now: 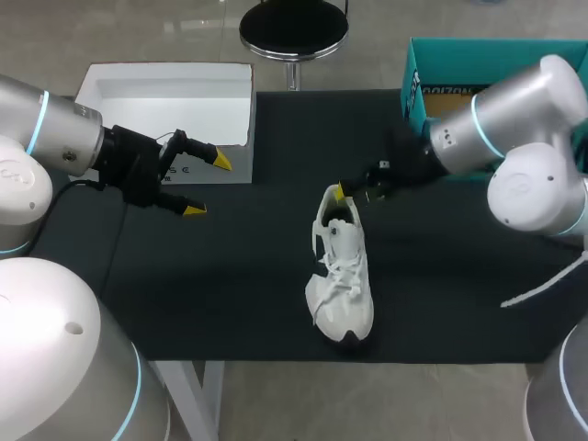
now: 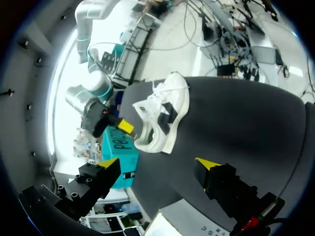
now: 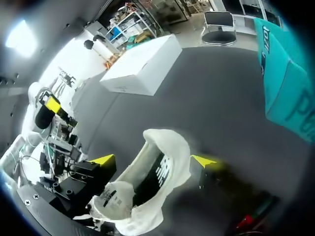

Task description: Take the shoe out of the shoebox, open the shoe tongue, remove and reinsert the insole, then place the shoe into the shoebox

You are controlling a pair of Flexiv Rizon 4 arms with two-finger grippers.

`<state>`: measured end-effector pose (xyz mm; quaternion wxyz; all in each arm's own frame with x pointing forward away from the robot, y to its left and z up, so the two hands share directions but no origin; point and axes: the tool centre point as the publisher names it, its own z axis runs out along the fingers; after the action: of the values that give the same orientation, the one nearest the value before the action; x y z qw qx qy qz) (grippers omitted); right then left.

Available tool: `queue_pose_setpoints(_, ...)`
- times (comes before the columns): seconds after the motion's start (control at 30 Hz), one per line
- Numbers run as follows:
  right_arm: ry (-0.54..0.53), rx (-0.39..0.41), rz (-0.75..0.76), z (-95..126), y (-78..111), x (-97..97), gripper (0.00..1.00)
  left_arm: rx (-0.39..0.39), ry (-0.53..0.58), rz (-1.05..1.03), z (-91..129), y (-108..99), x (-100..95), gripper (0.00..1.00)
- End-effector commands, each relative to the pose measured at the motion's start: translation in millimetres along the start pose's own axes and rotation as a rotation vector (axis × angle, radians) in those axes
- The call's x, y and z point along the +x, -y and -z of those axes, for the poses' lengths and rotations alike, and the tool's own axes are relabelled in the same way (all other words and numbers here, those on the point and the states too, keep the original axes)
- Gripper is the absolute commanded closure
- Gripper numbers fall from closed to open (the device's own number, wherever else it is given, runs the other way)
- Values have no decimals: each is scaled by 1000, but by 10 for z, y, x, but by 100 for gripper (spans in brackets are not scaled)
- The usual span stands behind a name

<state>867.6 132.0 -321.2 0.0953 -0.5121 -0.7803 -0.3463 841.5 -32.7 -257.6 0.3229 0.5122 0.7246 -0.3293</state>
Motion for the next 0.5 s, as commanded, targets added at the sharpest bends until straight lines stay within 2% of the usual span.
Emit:
queue_pose_setpoints(0.03,196,100,15,252,-156,166,0,-3,-3,0,-6,2,-2,0)
queue_pose_setpoints(0.1,221,106,35,301,-214,239,0,-3,-3,0,-6,2,-2,0)
queue_pose_setpoints(0.13,254,140,39,326,-236,273,0,-3,-3,0,-6,2,-2,0)
queue_pose_setpoints(0.2,293,176,63,352,-269,342,71,-3,-3,0,-6,2,-2,0)
queue_pose_setpoints(0.23,309,187,51,364,-271,366,100,-3,-3,0,-6,2,-2,0)
queue_pose_setpoints(0.27,336,217,58,377,-275,406,100,-3,-3,0,-6,2,-2,0)
queue_pose_setpoints(0.5,424,277,-37,367,-121,542,100,-3,-3,0,-6,2,-2,0)
